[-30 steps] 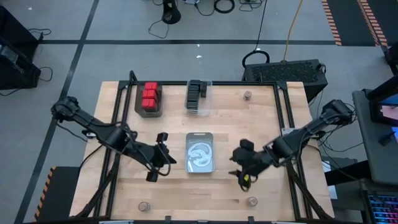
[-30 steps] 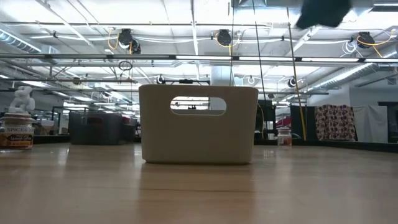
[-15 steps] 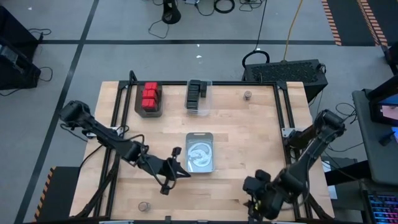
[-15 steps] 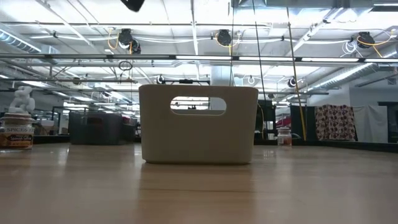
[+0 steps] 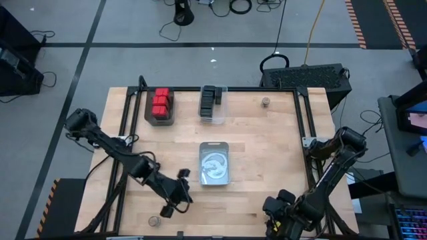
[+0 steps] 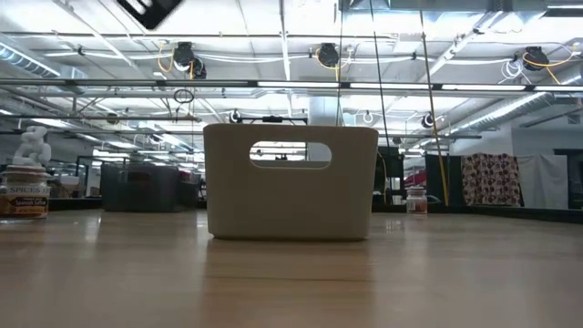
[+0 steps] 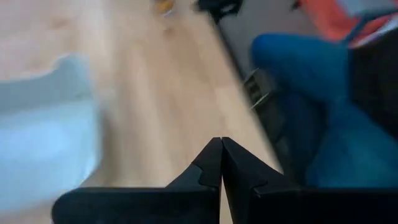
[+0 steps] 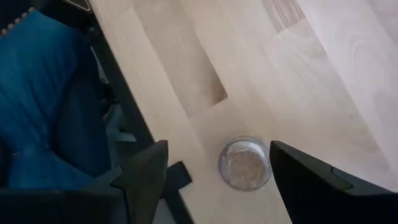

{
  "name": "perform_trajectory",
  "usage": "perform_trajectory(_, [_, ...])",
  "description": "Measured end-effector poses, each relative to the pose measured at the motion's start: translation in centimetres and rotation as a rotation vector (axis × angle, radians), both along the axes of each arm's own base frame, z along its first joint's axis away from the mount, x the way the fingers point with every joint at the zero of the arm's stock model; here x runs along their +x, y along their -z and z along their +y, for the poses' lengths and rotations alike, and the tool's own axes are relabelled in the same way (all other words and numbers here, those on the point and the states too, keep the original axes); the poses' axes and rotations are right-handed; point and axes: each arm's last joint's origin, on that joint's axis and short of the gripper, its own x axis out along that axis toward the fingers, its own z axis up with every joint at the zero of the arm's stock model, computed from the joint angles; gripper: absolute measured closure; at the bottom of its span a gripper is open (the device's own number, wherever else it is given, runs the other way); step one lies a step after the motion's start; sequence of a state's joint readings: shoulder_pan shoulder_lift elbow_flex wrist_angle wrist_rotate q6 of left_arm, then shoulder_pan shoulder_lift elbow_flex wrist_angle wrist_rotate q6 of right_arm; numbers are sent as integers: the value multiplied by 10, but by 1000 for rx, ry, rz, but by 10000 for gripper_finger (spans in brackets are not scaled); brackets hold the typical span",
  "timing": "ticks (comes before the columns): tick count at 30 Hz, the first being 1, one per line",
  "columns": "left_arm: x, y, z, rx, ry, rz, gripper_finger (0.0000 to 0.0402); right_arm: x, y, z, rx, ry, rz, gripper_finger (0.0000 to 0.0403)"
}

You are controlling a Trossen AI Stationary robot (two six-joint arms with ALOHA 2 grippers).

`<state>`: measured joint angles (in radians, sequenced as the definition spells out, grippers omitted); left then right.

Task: Sort spices by type
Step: Put the brown seasoning bottle into the gray bin

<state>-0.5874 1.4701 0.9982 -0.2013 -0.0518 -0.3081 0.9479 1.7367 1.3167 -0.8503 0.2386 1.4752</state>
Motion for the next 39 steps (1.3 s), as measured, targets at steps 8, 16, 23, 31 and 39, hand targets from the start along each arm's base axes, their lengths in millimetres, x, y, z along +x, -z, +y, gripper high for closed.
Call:
perform_trajectory(8, [-40,-16,40,157,-345,363,387,16,2,-14,-178,-64,-110,140])
perform_trajectory(16, [-71,-10,83,317,-659,733,371,35,-2,-31,-410,-128,-237,140])
perform_trajectory(23, [-73,-10,93,344,-612,817,298,44,-3,-38,-445,-168,-243,140])
perform_trajectory(31, [-79,9,98,336,-600,914,182,55,-7,-40,-539,-217,-339,140])
perform_trajectory(39, [-77,35,96,305,-494,878,155,64,-14,-37,-631,-212,-469,140])
